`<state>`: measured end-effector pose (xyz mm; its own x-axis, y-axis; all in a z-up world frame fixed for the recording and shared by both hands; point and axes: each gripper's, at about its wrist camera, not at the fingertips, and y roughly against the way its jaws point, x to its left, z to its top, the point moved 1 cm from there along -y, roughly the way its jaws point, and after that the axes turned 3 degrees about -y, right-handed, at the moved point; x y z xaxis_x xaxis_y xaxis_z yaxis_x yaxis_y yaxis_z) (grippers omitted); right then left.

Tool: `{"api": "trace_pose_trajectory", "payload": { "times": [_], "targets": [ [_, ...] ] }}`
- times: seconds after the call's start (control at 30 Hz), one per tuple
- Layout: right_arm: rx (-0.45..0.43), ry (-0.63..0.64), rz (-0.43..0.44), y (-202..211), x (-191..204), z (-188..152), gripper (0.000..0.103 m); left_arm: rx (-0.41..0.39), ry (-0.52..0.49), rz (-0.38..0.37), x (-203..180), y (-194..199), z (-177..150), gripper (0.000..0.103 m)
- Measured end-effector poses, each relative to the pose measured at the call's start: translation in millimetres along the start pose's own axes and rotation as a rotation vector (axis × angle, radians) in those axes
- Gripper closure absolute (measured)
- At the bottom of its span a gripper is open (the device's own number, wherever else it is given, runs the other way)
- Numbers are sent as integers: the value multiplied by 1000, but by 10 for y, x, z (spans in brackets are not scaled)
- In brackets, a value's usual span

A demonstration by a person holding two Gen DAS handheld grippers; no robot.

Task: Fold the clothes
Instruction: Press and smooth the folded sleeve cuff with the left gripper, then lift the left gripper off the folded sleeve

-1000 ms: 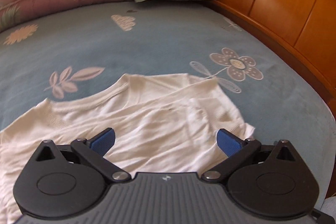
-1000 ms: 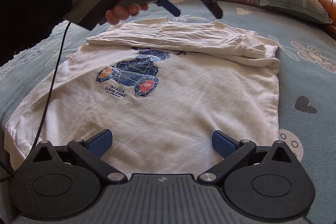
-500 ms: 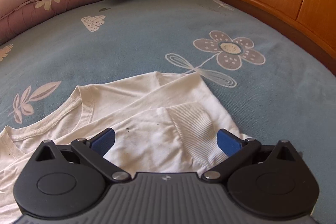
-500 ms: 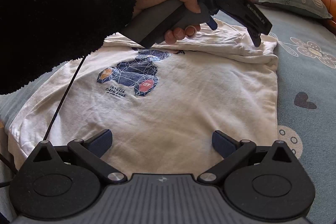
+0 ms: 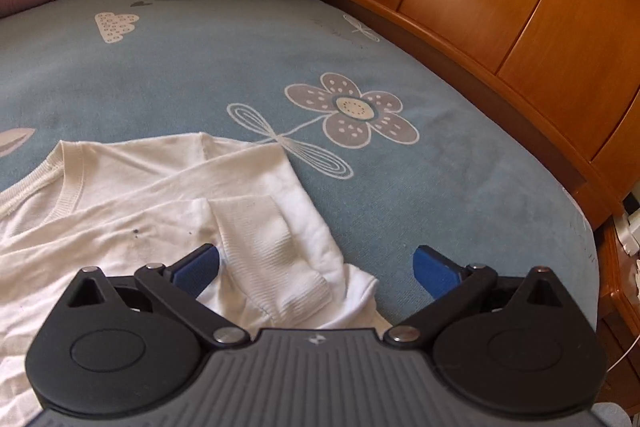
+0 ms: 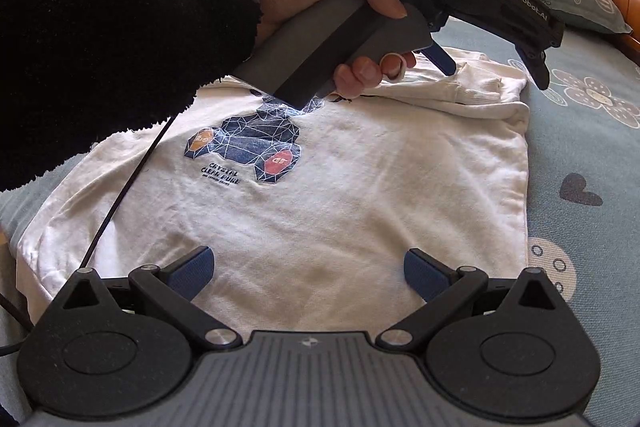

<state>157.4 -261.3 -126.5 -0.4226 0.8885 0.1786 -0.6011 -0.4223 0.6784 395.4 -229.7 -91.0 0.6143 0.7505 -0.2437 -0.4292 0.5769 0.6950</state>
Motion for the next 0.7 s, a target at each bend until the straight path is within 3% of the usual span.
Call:
{"api": "trace_pose_trajectory", "payload": {
  "times": [0.1,0.27,0.4,0.57,0.7],
  "targets": [
    [2,25,-15,-18,31,-21,0,24,81,17,145,-153,23,1],
    [-7,103,-61,-43,124,-88,0,52,98,12,96,-70,111,1],
    [-11,105,-53,-31,107,-73,0,31,81,21,76,378,91,1],
    [-17,106,-57,-35,117,-56,0,12,63,85,169,1175,-12,1],
    [-45,43,-38,6,64,-15,0,-7,82,113,254,1819,-200,1]
  ]
}}
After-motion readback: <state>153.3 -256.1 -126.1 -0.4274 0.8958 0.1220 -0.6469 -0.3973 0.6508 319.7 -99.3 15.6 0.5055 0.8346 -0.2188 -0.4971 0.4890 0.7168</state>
